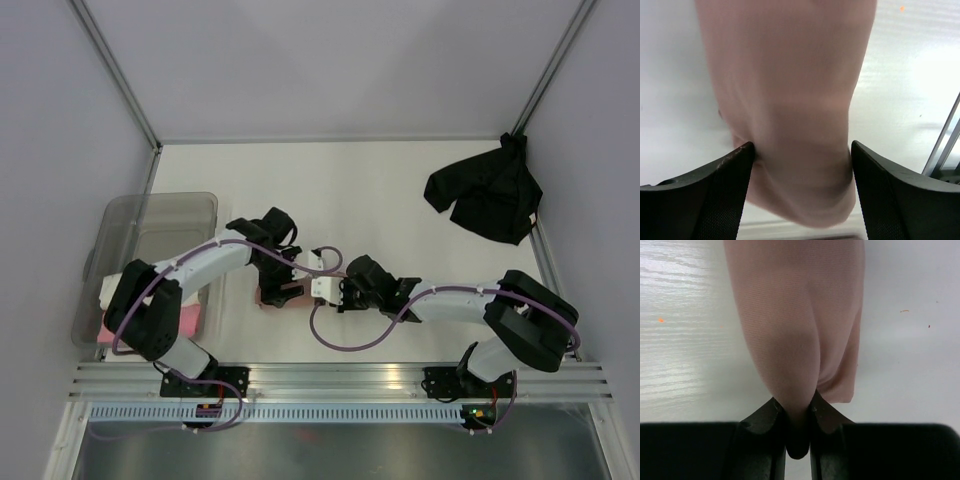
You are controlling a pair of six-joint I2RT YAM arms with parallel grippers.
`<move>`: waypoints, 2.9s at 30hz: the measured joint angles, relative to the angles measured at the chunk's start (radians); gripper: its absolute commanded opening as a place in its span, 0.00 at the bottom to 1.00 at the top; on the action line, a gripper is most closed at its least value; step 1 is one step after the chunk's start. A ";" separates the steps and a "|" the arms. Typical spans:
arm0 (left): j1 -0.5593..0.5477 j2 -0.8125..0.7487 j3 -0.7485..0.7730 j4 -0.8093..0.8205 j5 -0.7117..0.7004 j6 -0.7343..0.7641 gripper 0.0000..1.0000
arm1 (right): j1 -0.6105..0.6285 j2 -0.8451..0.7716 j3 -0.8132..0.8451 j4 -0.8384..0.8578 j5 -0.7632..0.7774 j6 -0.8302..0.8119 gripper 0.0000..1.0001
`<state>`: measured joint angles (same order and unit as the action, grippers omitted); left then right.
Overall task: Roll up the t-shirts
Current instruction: Place the rolled tshirt into the container
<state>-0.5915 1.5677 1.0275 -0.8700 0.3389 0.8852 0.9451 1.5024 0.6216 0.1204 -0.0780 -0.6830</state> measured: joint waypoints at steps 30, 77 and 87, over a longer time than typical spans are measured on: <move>0.006 -0.301 -0.396 0.304 -0.173 -0.004 0.28 | -0.061 -0.011 0.026 -0.020 -0.107 0.147 0.07; 0.309 -0.211 -0.098 0.297 -0.227 0.116 0.02 | -0.132 0.137 0.386 -0.064 -0.044 0.476 0.00; 0.405 -0.175 0.074 0.373 -0.287 0.117 0.02 | -0.130 0.247 0.650 -0.098 0.080 0.525 0.00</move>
<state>-0.1867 1.3930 1.1015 -0.4969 0.0521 1.0023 0.8146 1.7493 1.2720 0.0219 0.0017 -0.1581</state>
